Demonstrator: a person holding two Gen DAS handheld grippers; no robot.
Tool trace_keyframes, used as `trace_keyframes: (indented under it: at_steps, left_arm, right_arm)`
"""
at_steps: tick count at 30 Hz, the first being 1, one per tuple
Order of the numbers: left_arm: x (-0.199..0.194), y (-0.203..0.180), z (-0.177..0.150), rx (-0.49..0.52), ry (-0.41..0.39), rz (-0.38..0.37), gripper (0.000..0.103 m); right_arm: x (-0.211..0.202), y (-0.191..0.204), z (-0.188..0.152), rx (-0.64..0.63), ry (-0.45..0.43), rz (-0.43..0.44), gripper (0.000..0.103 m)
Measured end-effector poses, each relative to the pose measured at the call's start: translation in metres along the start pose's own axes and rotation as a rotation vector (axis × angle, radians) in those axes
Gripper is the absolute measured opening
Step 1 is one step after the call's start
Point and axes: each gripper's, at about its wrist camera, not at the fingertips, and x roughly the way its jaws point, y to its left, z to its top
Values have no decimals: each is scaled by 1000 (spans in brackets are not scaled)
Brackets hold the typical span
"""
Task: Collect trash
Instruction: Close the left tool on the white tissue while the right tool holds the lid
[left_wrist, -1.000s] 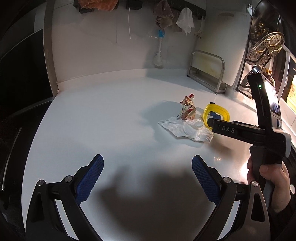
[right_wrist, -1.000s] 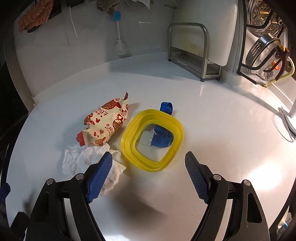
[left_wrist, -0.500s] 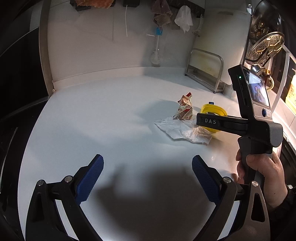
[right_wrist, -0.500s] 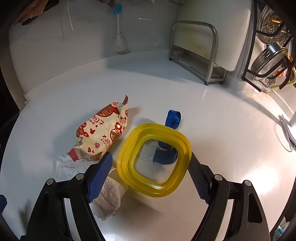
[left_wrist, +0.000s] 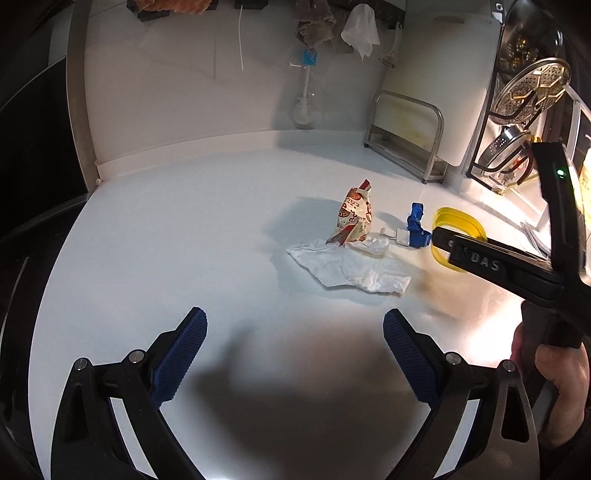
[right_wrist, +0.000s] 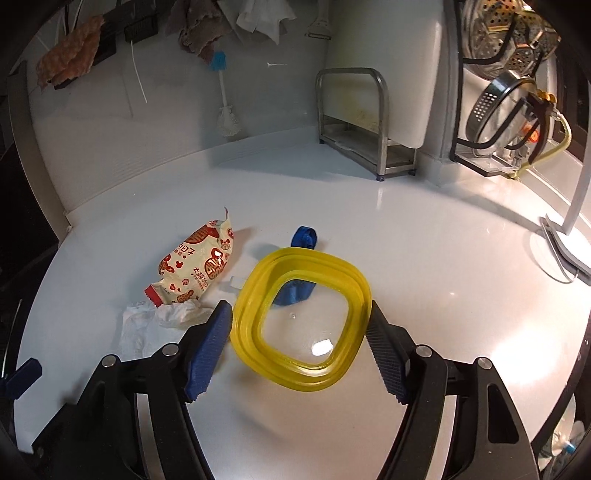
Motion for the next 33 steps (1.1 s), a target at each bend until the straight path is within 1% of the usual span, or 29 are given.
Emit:
trace_keyframes:
  at_steps: [7,11,13,16,18,20,21,22,23,24,25,26,27,28,29,30,33]
  left_arm:
    - [18,-24,20,-8,4,-4,94]
    - [38,-37,32,-15,15,13,95]
    - [49,-44,34,-6,37,25,95]
    - [68,-48,34,-14,94,40,94]
    - [75,-48,33,-20,119,49,92]
    - [80,-50,33,-18,139,65,85]
    - [82,-50,33,-20,150,61,78]
    - [85,-50,33,-21,165,58,68]
    - [88,-51,32,-19,182,54,62]
    - [89,-52,33,-14,179,60,55]
    - [88,-52,33,-11,173,60,38]
    - [87,-53,33,-12,172,42,30]
    - [86,-53,33,-9,172,37,17]
    - [85,-54,32,-8,172,32,11]
    - [83,-54,31,-7,168,32,10]
    - [80,-54,30,-5,163,32,7]
    - [64,-50,24,-9,141,20,6]
  right_arm:
    - [-44,-35,-25,38,-58,-22,70]
    - [-66,-51,-36,74,-83,-6,70]
    - [-75,-57,-41,83,-93,2,70]
    - [-84,-61,-46,93,-101,23,70]
    - [-90,-63,-50,91,-106,33,70]
    - [-93,-64,-52,94,-108,38,70]
    - [-94,-65,-53,98,-109,40,70]
    - [-95,-67,-55,104,-108,43,70]
    - [-95,-68,-56,107,-105,46,70]
    - [-95,-68,-58,109,-103,48,70]
    - [-95,-68,-60,110,-101,48,70]
    - [-96,-68,-61,109,-100,49,70]
    - [-97,-68,-63,109,-100,50,70]
    - [-98,-69,-66,110,-99,51,70]
    - [-100,-69,-68,112,-97,52,70]
    - [-101,-69,-70,116,-96,53,70]
    - [-107,-70,-77,128,-91,58,70]
